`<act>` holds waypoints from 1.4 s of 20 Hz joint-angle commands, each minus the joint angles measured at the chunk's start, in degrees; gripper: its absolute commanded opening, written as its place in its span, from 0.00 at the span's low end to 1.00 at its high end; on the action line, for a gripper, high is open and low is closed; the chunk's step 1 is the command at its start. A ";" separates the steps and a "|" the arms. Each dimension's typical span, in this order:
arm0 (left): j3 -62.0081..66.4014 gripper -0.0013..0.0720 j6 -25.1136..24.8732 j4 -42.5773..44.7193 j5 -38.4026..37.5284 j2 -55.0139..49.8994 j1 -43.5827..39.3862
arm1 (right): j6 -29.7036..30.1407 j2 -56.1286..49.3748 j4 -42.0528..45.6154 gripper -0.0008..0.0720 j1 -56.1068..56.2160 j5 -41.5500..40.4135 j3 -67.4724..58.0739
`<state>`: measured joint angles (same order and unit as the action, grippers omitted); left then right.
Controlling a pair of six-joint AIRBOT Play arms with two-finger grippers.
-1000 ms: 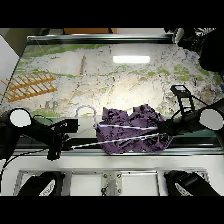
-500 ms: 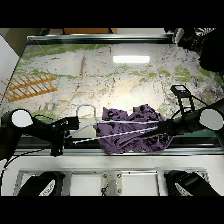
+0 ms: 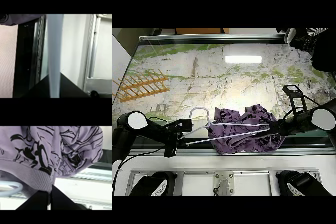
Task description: Fold the clothes and pants, and hang the long-sleeved shirts on hangers.
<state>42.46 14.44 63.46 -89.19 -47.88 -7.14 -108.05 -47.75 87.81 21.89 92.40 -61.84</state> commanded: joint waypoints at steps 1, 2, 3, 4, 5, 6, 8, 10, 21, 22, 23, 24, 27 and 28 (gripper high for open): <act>-0.09 0.04 -0.09 -0.04 0.57 -1.03 -0.04 | 0.00 -0.02 0.00 0.05 -0.02 0.00 -0.04; -0.09 0.04 -0.11 -0.07 0.22 -1.95 -0.04 | 0.00 -0.02 0.00 0.05 -0.02 0.02 -0.04; -0.09 0.04 -0.11 -0.15 -0.02 -2.71 -0.04 | 0.00 0.00 0.00 0.05 -0.02 0.02 -0.04; -0.09 0.04 -0.11 -0.24 0.02 -3.21 -0.04 | 0.00 -0.02 -0.02 0.05 -0.02 0.02 -0.04; -0.09 0.04 -0.13 -0.22 0.09 -3.43 -0.04 | 0.00 -0.02 0.00 0.05 -0.02 0.00 -0.04; -0.09 0.04 -0.13 -0.20 0.33 -3.39 -0.04 | 0.00 -0.02 0.00 0.05 -0.02 0.02 -0.04; -0.09 0.04 -0.13 -0.17 0.52 -3.39 -0.04 | 0.00 -0.02 -0.02 0.05 -0.02 0.02 -0.04; -0.09 0.04 -0.13 -0.22 0.24 -3.37 -0.66 | 0.00 -0.02 0.00 0.05 -0.02 0.00 -0.04; -0.09 0.04 2.51 -0.09 5.77 -3.39 -4.24 | 0.00 -0.02 -0.02 0.05 -0.02 0.00 -0.04; -0.09 0.04 2.51 -0.07 5.77 -3.39 -3.85 | 0.00 -0.02 0.00 0.05 -0.02 0.00 -0.04; -0.09 0.04 2.49 -0.09 5.79 -3.39 -3.58 | 0.00 -0.02 0.00 0.05 -0.02 -0.04 -0.04; -0.09 0.04 2.51 -0.07 5.90 -3.39 -3.61 | -0.02 -0.02 -0.07 0.05 -0.02 -0.59 -0.04; -0.09 0.04 2.54 -0.09 5.84 -3.39 -3.74 | -0.02 -0.15 -1.25 0.05 -0.02 -0.96 -0.04; -0.09 0.04 2.54 -0.07 5.84 -3.39 -4.04 | 0.00 -0.13 -2.40 0.05 -0.02 -1.03 -0.04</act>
<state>42.39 16.82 63.37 -83.72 -51.22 -11.03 -108.05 -47.83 87.35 21.89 91.72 -61.82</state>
